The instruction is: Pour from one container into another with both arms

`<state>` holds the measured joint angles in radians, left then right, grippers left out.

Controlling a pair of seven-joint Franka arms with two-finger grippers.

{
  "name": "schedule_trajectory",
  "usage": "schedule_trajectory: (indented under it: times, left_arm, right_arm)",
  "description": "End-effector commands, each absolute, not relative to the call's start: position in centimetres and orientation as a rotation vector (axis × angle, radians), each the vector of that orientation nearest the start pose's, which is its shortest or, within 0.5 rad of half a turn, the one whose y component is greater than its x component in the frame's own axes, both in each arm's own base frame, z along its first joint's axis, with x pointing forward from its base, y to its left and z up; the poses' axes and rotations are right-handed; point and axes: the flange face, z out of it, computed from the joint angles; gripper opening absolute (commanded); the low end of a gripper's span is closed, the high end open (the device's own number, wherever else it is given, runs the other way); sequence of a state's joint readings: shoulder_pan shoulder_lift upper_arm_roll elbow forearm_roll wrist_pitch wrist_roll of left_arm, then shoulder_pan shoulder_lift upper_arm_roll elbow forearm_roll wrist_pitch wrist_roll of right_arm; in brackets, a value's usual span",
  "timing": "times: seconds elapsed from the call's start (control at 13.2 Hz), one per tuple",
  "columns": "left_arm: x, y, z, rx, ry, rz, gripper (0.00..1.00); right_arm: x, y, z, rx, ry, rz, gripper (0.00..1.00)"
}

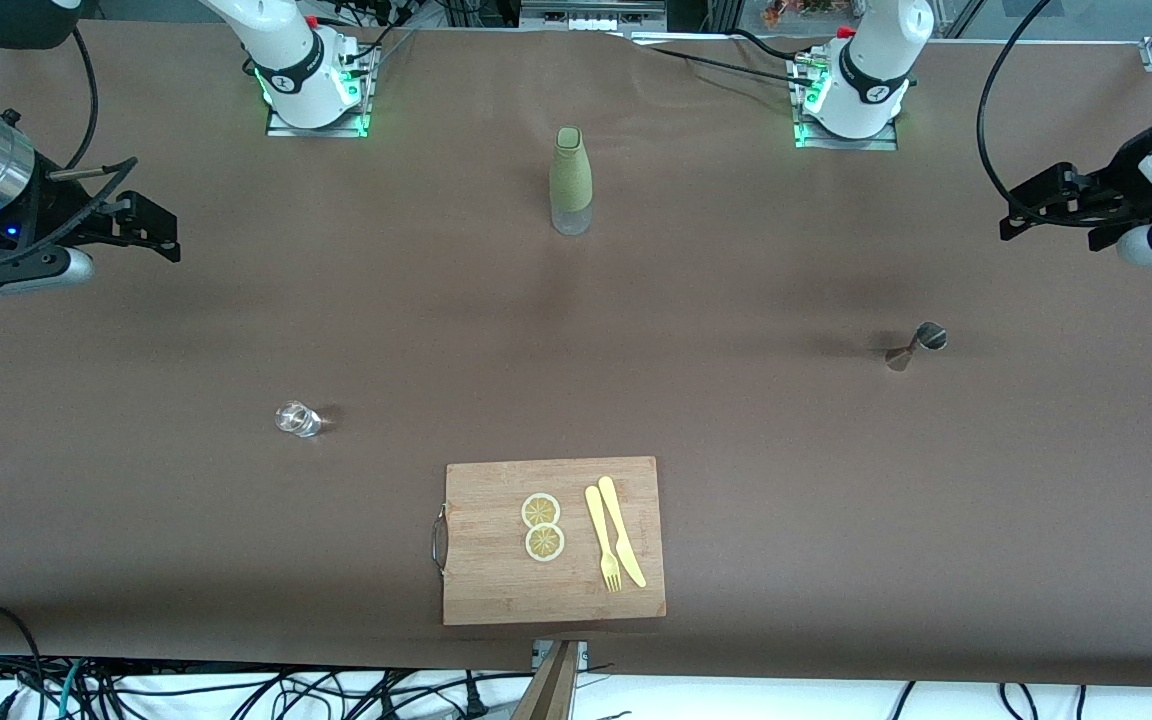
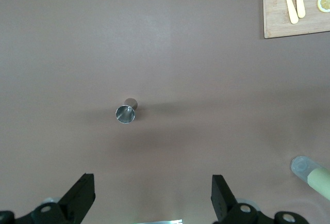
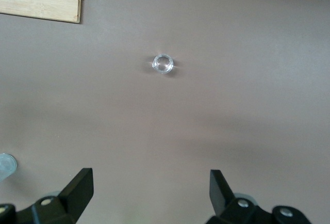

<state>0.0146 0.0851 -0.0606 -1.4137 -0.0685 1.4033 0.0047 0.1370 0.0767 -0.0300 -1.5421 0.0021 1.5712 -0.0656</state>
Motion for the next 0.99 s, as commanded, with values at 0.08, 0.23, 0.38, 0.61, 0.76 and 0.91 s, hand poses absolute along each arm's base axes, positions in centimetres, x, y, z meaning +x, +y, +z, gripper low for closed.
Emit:
schedule_trajectory:
  times: [0.08, 0.23, 0.38, 0.61, 0.76, 0.91]
  left_arm:
    - [56.18, -3.62, 64.21, -3.218, 0.127, 0.13, 1.0]
    - [56.17, -3.66, 64.2, -3.215, 0.126, 0.13, 1.0]
    - [56.36, -3.7, 63.94, -3.226, 0.113, 0.139, 1.0]
    - [56.42, -3.51, 63.92, -3.224, 0.105, 0.139, 1.0]
    - [56.41, -3.65, 63.92, -3.221, 0.11, 0.139, 1.0]
    - [56.41, -3.68, 63.92, -3.224, 0.11, 0.139, 1.0]
  right_arm:
    - [56.83, 6.11, 60.01, -3.139, -0.256, 0.072, 1.0]
    - [56.83, 6.11, 60.01, -3.139, -0.256, 0.072, 1.0]
    - [56.81, 6.11, 60.0, -3.139, -0.256, 0.074, 1.0]
    - [56.83, 6.11, 60.01, -3.139, -0.256, 0.072, 1.0]
    - [56.83, 6.11, 60.01, -3.139, -0.256, 0.072, 1.0]
    - [56.83, 6.13, 60.01, -3.138, -0.256, 0.072, 1.0]
